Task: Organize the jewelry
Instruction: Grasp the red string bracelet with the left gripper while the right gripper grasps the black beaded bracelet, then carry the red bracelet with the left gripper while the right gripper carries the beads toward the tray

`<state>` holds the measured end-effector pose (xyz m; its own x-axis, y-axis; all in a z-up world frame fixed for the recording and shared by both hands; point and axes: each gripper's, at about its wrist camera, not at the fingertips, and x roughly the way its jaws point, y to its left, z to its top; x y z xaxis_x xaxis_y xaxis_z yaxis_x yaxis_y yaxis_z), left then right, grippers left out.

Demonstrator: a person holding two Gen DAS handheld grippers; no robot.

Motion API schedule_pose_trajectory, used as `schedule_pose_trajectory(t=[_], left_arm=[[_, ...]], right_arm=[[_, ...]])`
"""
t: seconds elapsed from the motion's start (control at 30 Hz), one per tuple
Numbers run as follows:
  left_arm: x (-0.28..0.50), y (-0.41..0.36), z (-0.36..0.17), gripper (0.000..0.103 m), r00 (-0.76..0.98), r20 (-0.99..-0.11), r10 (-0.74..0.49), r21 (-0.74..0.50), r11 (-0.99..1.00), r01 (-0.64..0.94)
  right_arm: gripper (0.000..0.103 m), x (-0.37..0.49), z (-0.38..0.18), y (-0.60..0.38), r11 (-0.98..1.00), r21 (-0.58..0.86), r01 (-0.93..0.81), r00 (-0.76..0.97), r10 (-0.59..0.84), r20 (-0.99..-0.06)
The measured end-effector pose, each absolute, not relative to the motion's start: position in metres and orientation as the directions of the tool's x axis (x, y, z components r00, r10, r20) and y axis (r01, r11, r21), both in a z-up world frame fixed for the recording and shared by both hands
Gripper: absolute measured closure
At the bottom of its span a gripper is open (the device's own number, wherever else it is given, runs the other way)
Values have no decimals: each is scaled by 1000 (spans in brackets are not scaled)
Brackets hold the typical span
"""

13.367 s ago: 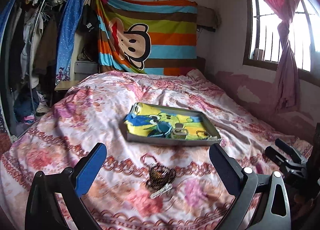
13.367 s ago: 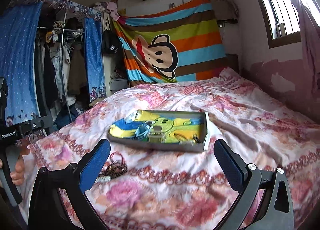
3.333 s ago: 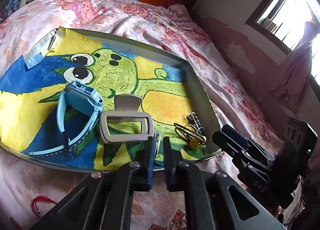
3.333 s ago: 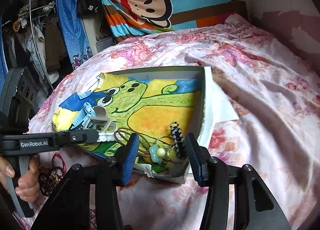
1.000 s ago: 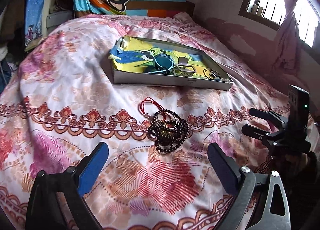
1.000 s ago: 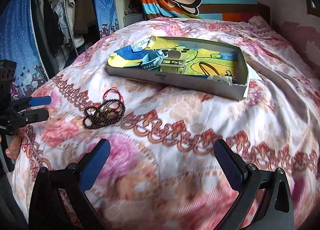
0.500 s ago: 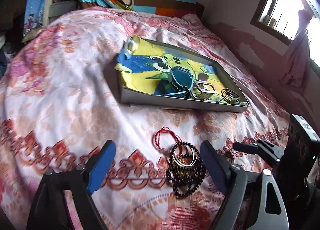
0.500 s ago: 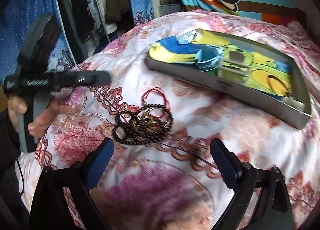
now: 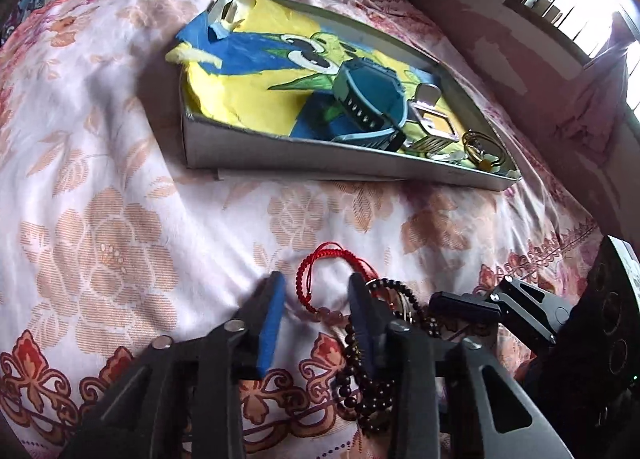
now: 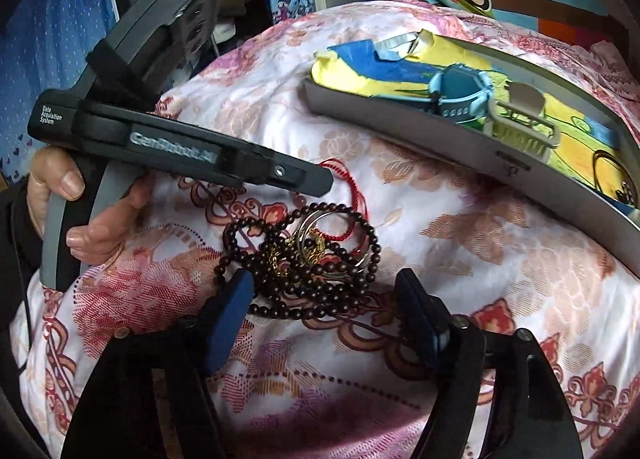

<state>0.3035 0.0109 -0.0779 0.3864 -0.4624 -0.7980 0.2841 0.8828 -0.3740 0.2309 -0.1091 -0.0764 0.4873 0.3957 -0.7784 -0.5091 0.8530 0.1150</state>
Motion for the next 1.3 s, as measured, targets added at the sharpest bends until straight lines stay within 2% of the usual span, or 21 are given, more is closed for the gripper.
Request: schedule_pose_trajectory(t=[0.03,0.1,0.17,0.23,0.4,0.8,1.3], left_arm=[[304,12,-78,82,387,-798,-463,-378,883,277],[305,16,-81,96,388,-799,-460,-389,887,250],[306,20,-83,97,387,-793,-471,-410,882,233],[306,21,-85,98,390,-787,-478,-420,878,229],[305,23,-85,99,402,-776,-486,-434,874,220],[289,31,-51,100,531,-722,-444,-382,895,229],[225,3,-2,100,616,-625,-480,-373,876,305]], right_arm=[[48,231,-76,-109,852,114,-511,487,396,-779],[58,230,-76,-109,853,108,-511,491,392,-778],[67,227,-76,-110,855,104,-508,496,390,-776],[79,226,-75,-112,859,104,-501,503,387,-773],[97,222,-75,-114,860,102,-501,504,385,-773],[98,214,-40,-147,892,105,-440,601,379,-704],[98,180,36,-192,912,110,-396,724,383,-573]])
